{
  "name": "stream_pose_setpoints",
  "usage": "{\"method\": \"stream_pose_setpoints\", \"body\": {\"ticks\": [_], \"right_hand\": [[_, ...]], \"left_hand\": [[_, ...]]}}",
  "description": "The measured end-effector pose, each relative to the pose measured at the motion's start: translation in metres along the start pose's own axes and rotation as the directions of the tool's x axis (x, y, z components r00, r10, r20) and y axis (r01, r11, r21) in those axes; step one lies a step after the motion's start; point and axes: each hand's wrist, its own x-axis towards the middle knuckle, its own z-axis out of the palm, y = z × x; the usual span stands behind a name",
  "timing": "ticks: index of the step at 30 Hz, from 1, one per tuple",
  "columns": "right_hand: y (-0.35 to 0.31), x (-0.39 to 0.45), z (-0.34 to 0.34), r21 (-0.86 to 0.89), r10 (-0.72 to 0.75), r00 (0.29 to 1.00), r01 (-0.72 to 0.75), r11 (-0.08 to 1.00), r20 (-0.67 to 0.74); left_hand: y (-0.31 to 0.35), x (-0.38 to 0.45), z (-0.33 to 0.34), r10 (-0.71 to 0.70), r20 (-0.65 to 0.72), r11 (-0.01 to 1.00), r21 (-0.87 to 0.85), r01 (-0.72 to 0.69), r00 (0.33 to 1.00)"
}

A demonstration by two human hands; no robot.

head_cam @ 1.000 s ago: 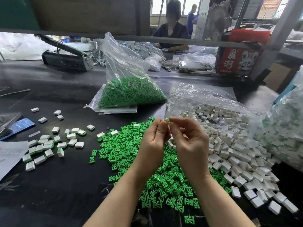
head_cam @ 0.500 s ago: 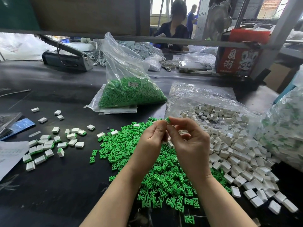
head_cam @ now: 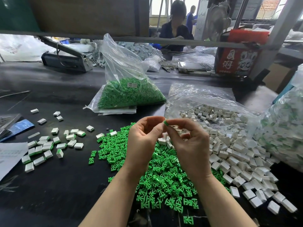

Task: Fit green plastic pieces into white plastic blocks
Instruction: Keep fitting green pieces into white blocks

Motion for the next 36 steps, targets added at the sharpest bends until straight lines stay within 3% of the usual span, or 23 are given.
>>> {"method": "stream_pose_setpoints", "body": {"ticks": [7, 14, 20, 25, 36], "right_hand": [[-0.002, 0.002, -0.002, -0.015, -0.019, 0.997, 0.021, 1.0, 0.077], [-0.003, 0.003, -0.003, 0.248, 0.217, 0.963, -0.252, 0.935, 0.162], [0.004, 0.006, -0.001, 0.315, 0.337, 0.904, -0.411, 0.856, 0.264], [0.008, 0.007, 0.001, 0.304, 0.362, 0.89, -0.438, 0.846, 0.277], [0.007, 0.008, -0.006, 0.315, 0.364, 0.89, -0.441, 0.84, 0.274]], "left_hand": [[0.002, 0.0, -0.002, 0.039, -0.049, 0.998, 0.048, -0.037, 0.998], [0.004, 0.0, -0.005, 0.097, -0.051, 0.994, 0.054, -0.094, 0.994], [0.002, 0.001, -0.005, 0.1, -0.04, 0.99, 0.104, -0.095, 0.994], [-0.001, 0.003, -0.005, 0.085, -0.01, 0.98, 0.179, -0.082, 0.996], [-0.003, 0.003, -0.005, 0.098, -0.022, 0.985, 0.144, -0.093, 0.995]]}}
